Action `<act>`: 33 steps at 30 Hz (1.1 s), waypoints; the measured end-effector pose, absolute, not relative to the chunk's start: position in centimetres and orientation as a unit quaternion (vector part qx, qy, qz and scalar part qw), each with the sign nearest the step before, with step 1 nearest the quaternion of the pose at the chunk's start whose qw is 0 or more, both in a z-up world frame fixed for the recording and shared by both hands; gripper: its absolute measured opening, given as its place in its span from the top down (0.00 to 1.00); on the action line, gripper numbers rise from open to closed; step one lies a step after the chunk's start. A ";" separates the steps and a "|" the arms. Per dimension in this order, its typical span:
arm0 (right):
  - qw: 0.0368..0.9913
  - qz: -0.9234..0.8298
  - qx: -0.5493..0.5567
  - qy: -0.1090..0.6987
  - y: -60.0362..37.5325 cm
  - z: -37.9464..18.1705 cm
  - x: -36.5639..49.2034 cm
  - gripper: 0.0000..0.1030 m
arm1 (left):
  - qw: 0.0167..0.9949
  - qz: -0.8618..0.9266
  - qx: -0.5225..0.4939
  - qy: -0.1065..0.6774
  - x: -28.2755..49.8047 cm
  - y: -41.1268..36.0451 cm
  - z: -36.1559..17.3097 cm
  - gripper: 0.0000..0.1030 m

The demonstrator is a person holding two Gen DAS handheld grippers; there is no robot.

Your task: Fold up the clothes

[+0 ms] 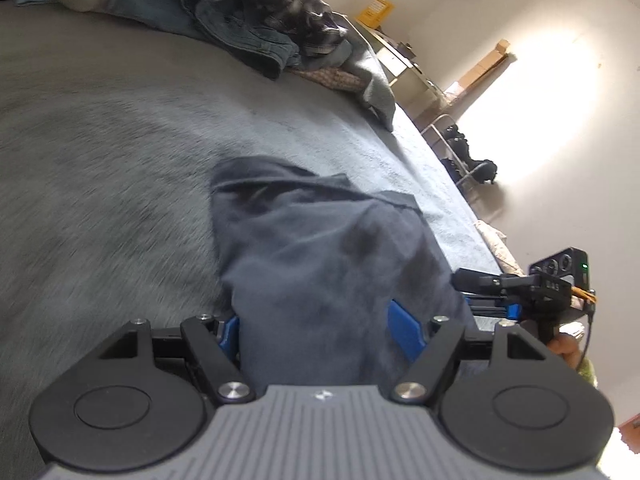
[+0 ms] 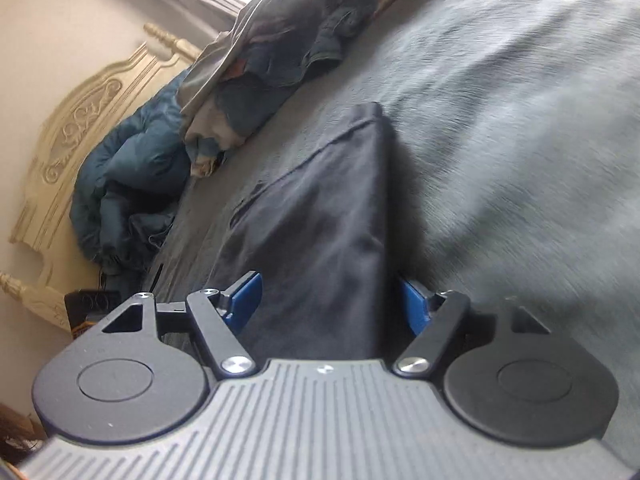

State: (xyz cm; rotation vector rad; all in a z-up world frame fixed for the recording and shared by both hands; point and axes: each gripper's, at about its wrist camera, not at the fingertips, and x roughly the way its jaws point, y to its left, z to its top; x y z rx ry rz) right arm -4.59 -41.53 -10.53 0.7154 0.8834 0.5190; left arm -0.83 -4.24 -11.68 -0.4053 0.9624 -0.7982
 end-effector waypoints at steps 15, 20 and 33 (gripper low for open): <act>0.773 0.321 0.356 0.416 -39.7 -11.7 0.5 0.32 | 0.752 -0.415 -0.231 0.456 2.0 -6.5 -13.6 0.56; 0.774 0.311 0.352 0.425 -39.1 -12.0 0.5 0.68 | 0.750 -0.407 -0.247 0.459 1.8 -6.3 -13.6 0.78; 0.842 0.285 0.285 0.358 -36.9 -6.7 -4.4 0.86 | 0.801 -0.417 -0.191 0.385 -4.2 -6.4 -7.4 0.86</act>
